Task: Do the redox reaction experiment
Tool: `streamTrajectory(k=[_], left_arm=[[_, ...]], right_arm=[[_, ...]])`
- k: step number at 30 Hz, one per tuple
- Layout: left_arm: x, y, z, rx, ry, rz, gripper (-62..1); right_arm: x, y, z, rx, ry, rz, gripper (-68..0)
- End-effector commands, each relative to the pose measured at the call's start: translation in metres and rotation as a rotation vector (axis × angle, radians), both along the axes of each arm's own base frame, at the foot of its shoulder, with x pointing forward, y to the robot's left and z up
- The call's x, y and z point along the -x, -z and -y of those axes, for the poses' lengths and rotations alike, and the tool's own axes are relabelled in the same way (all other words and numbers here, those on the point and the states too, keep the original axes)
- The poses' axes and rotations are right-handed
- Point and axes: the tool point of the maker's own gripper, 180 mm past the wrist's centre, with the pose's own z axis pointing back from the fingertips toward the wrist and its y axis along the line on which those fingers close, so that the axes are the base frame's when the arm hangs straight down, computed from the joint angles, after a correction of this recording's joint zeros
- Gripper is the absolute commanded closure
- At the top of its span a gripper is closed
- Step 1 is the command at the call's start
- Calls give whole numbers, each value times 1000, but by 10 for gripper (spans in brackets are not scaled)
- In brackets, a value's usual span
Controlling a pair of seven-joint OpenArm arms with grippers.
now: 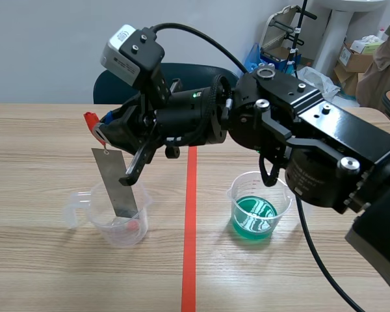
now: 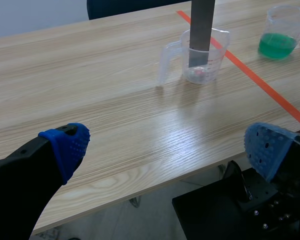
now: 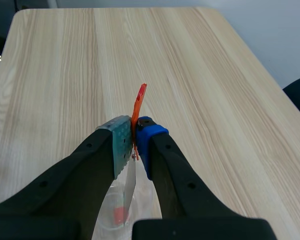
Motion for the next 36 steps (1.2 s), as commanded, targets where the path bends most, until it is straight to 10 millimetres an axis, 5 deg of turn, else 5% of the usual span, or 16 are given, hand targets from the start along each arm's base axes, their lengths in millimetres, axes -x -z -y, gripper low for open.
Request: streamTrajectory(k=[1, 23, 36], left_arm=[[0, -4, -2, 4, -12, 18, -623], [0, -4, -2, 4, -13, 18, -623], [0, -4, -2, 4, -13, 18, -623]], right_arm=[[-5, -21, -3, -45, -9, 48, -6], [-6, -18, -3, -6, -16, 127, -9], [-1, -11, -3, 30, -52, 135, -526]])
